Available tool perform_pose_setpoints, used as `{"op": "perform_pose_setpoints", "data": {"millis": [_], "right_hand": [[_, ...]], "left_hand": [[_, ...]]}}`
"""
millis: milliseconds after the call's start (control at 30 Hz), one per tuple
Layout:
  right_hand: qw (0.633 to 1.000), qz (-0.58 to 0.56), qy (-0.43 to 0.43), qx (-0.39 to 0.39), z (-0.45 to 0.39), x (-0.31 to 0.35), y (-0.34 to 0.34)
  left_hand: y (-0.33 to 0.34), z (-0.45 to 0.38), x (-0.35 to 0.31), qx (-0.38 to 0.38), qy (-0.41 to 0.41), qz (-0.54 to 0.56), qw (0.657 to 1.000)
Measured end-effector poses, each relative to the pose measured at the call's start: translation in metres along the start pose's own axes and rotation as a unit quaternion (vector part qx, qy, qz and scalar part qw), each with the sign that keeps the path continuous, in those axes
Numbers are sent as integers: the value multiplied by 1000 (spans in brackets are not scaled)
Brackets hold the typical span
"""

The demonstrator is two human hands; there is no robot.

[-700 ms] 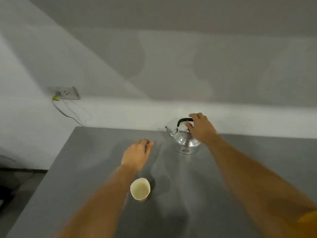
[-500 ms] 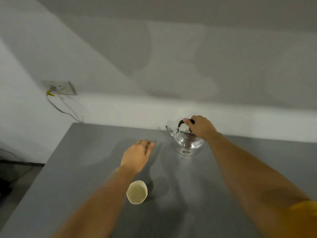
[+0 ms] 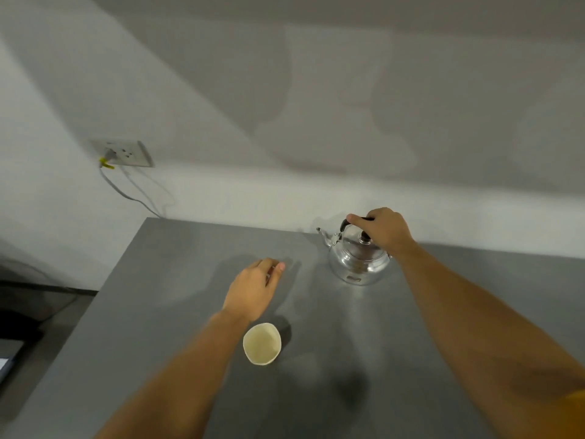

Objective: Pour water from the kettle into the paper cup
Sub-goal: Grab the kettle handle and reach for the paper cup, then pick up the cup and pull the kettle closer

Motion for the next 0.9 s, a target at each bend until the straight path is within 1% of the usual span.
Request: {"op": "perform_pose_setpoints", "data": {"millis": [100,233,367,533,633,900], "right_hand": [[1000,-3,4,-22,16,12,-7],[999,-3,-5,-42,43,28,-18],[999,4,-18,-36,78,45,-26],[999,10,-40,-36,126,66,-26],[999,-3,-37,-27,150,76,-23],[999,2,-49,15,194,91,-9]], "left_hand": [[-1,14,14,13,-32,41,999],[2,37,39,57,-69,108,990],[9,62,62,90,-104,162,977],[11,90,77,116,-104,212,965],[14,98,82,126,-94,231,960],[34,105,89,121,-89,227,962]]}}
Point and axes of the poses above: each hand's wrist, its own z-axis away from the middle knuckle, its own y-axis out of the palm, x = y × z, the point moved 1 cm from there along -z, towards the middle knuckle, and after that the axes turned 14 degrees about -y, right-handed, at the moved point
